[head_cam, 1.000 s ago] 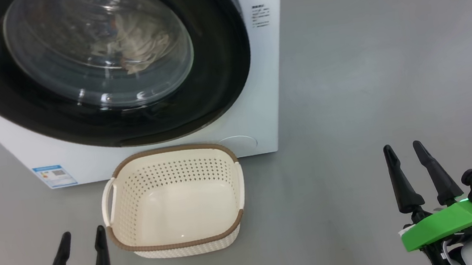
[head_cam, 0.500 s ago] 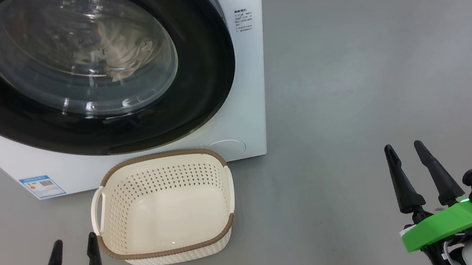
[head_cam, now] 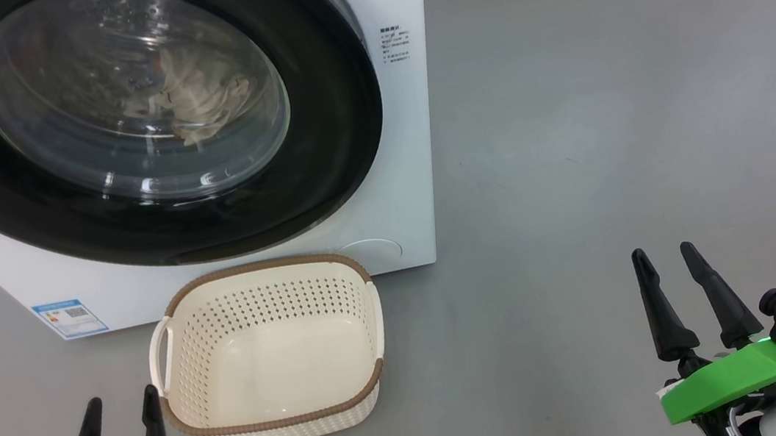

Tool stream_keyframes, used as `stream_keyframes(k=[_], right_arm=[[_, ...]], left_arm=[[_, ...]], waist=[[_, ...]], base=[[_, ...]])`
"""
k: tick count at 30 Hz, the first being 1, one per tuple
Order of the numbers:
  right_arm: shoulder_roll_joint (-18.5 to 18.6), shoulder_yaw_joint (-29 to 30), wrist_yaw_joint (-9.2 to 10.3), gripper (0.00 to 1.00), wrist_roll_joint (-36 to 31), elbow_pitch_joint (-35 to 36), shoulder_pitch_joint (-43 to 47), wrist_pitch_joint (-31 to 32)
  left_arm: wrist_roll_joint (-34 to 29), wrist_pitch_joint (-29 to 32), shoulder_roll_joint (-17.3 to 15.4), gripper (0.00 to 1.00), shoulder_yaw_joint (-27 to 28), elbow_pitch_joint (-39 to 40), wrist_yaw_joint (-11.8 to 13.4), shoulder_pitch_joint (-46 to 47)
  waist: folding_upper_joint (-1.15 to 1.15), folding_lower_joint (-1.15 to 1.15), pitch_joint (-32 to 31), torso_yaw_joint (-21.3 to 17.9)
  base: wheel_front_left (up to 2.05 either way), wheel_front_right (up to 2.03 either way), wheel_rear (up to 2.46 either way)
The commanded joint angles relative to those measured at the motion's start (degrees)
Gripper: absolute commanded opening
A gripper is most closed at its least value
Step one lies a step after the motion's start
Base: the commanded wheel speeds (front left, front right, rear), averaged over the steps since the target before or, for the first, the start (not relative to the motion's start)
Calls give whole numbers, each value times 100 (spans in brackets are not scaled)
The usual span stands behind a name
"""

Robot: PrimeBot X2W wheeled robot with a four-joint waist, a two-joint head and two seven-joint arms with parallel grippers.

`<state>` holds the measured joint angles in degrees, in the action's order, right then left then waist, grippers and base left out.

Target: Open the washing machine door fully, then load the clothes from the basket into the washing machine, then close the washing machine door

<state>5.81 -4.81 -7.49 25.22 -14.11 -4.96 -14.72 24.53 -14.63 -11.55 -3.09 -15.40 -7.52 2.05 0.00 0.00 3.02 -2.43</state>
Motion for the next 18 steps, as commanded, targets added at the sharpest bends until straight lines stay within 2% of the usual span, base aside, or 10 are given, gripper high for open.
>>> stream_keyframes(k=[1, 18], right_arm=[[37, -104, 0, 100, -20, 131, 0, -28], [27, -187, 0, 100, -15, 129, 49, -28]], left_arm=[[-68, -37, -104, 100, 229, 77, 3, 44], [-149, -37, -74, 100, 293, 13, 3, -44]], waist=[[0, 0, -14, -1], [0, 0, -99, -52]], base=[[0, 0, 0], [0, 0, 0]])
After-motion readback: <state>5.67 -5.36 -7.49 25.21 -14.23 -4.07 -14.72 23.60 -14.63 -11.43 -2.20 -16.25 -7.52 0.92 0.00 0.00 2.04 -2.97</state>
